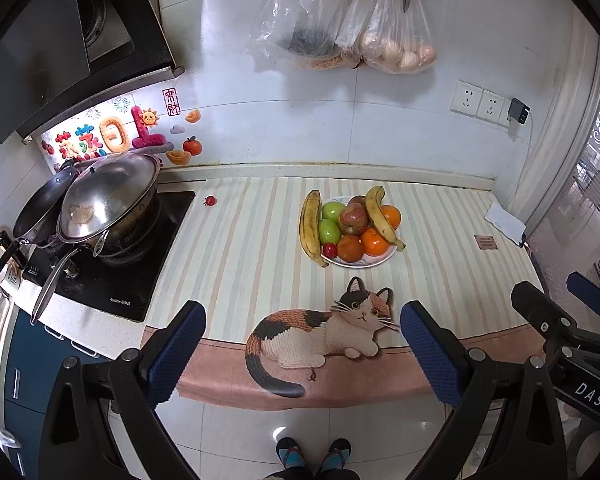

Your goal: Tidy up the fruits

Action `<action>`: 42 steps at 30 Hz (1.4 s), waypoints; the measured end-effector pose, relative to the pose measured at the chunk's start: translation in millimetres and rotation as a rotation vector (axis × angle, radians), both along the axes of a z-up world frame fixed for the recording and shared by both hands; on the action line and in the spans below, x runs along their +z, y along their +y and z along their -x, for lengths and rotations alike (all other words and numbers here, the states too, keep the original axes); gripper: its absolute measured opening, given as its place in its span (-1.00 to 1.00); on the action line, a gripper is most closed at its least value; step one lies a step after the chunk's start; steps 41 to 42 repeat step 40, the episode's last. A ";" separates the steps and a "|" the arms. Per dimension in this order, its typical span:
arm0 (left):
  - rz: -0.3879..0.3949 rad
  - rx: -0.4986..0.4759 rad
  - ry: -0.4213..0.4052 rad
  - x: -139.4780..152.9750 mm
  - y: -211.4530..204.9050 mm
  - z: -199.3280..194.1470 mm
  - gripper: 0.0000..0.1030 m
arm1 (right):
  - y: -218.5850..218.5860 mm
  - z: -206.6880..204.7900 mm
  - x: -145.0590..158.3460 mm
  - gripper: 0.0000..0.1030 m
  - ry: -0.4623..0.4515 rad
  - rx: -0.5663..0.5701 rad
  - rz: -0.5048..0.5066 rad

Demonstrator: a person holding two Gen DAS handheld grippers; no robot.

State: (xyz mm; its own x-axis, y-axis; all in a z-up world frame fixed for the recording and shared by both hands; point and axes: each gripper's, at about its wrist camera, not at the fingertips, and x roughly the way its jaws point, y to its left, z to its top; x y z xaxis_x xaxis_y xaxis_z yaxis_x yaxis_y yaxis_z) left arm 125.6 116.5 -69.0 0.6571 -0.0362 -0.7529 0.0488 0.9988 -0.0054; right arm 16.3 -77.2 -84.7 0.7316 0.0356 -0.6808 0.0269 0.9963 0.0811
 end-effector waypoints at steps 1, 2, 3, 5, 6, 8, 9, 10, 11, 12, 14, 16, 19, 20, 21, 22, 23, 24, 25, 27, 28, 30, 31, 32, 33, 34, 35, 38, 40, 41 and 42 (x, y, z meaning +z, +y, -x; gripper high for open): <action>-0.001 -0.001 -0.001 -0.3 0.3 -0.5 0.94 | 0.1 0.2 0.0 0.98 0.000 0.000 -0.002; -0.001 -0.002 -0.001 0.1 0.0 0.2 0.94 | 0.7 0.8 0.3 0.98 0.000 -0.001 -0.002; -0.001 0.000 -0.001 -0.2 0.4 -0.1 0.94 | 0.6 0.3 0.1 0.98 0.000 -0.001 0.000; 0.000 0.000 0.000 -0.1 0.2 0.1 0.94 | 0.1 0.2 0.1 0.98 0.001 0.000 -0.003; 0.000 0.000 0.000 -0.3 0.7 -0.1 0.94 | 0.7 0.6 0.3 0.98 0.001 0.000 -0.004; 0.001 0.003 -0.002 1.5 0.4 2.3 0.94 | 2.4 1.5 1.2 0.98 0.001 -0.001 -0.003; 0.000 0.003 -0.001 1.1 1.1 1.8 0.94 | 1.9 1.3 1.0 0.98 0.001 -0.001 -0.005; 0.001 0.005 -0.002 1.6 1.2 3.3 0.94 | 2.9 2.0 1.7 0.98 0.000 -0.001 -0.005; 0.002 0.004 -0.002 1.7 1.3 3.5 0.94 | 2.4 1.3 1.2 0.98 0.000 0.000 -0.003; 0.001 0.004 -0.002 1.5 1.4 3.4 0.94 | 2.6 1.5 1.2 0.98 -0.001 -0.001 -0.003; 0.001 0.005 -0.003 1.7 1.4 3.7 0.94 | 1.9 1.0 0.8 0.98 0.002 -0.001 -0.004; 0.002 0.006 -0.001 1.3 1.4 3.5 0.94 | 2.0 1.5 1.1 0.98 0.000 0.000 -0.004; 0.002 0.008 0.000 3.5 1.0 6.0 0.94 | 1.0 0.9 0.7 0.98 0.001 0.000 -0.003; 0.003 0.009 -0.001 2.8 1.2 5.5 0.94 | 1.3 1.0 0.8 0.98 0.001 0.000 -0.003; 0.003 0.009 -0.001 2.6 1.2 5.3 0.94 | 1.0 0.7 0.6 0.98 0.002 0.001 -0.003; 0.002 0.009 -0.001 2.5 1.1 5.4 0.94 | 0.9 0.9 0.6 0.98 0.001 -0.001 -0.004; 0.003 0.010 -0.001 2.6 1.0 5.7 0.94 | 1.2 1.0 0.8 0.98 0.001 0.000 -0.005; 0.003 0.010 -0.001 2.8 0.8 6.0 0.94 | 1.8 1.1 1.2 0.98 0.002 0.000 -0.005; 0.003 0.011 -0.001 2.9 0.7 6.2 0.94 | 2.8 1.6 1.8 0.98 0.002 -0.001 -0.005; 0.003 0.012 -0.001 2.4 0.7 6.0 0.94 | 1.3 0.9 1.1 0.98 0.000 0.001 -0.007; 0.003 0.012 -0.001 1.9 1.0 5.5 0.94 | 2.7 1.0 1.4 0.98 0.001 0.002 -0.005; 0.006 0.011 0.000 2.1 0.9 6.0 0.94 | 4.1 1.8 0.8 0.98 0.006 -0.001 -0.008; 0.006 0.013 -0.001 3.4 0.6 7.4 0.94 | 4.7 1.6 0.6 0.98 0.008 -0.001 -0.009; 0.005 0.012 -0.002 4.5 0.0 8.7 0.94 | 5.3 1.8 0.7 0.98 0.008 -0.002 -0.011; 0.005 0.012 -0.002 5.1 -0.8 8.7 0.94 | 5.8 1.8 1.1 0.98 0.007 -0.003 -0.011; 0.006 0.013 -0.001 5.0 -0.9 8.9 0.94 | 6.8 2.0 1.6 0.98 0.005 -0.005 -0.010; 0.006 0.014 -0.001 5.3 -1.1 9.2 0.94 | 7.4 2.2 1.9 0.98 0.005 -0.007 -0.012; 0.006 0.016 -0.008 6.7 -1.6 10.7 0.94 | 8.1 2.1 2.1 0.98 0.005 -0.008 -0.013; 0.006 0.018 -0.011 7.7 -2.0 10.3 0.94 | 8.2 2.5 2.4 0.98 0.003 -0.007 -0.013; 0.006 0.018 -0.011 7.7 -2.0 10.3 0.94 | 8.2 2.5 2.4 0.98 0.003 -0.007 -0.013; 0.006 0.018 -0.011 7.7 -2.0 10.3 0.94 | 8.2 2.5 2.4 0.98 0.003 -0.007 -0.013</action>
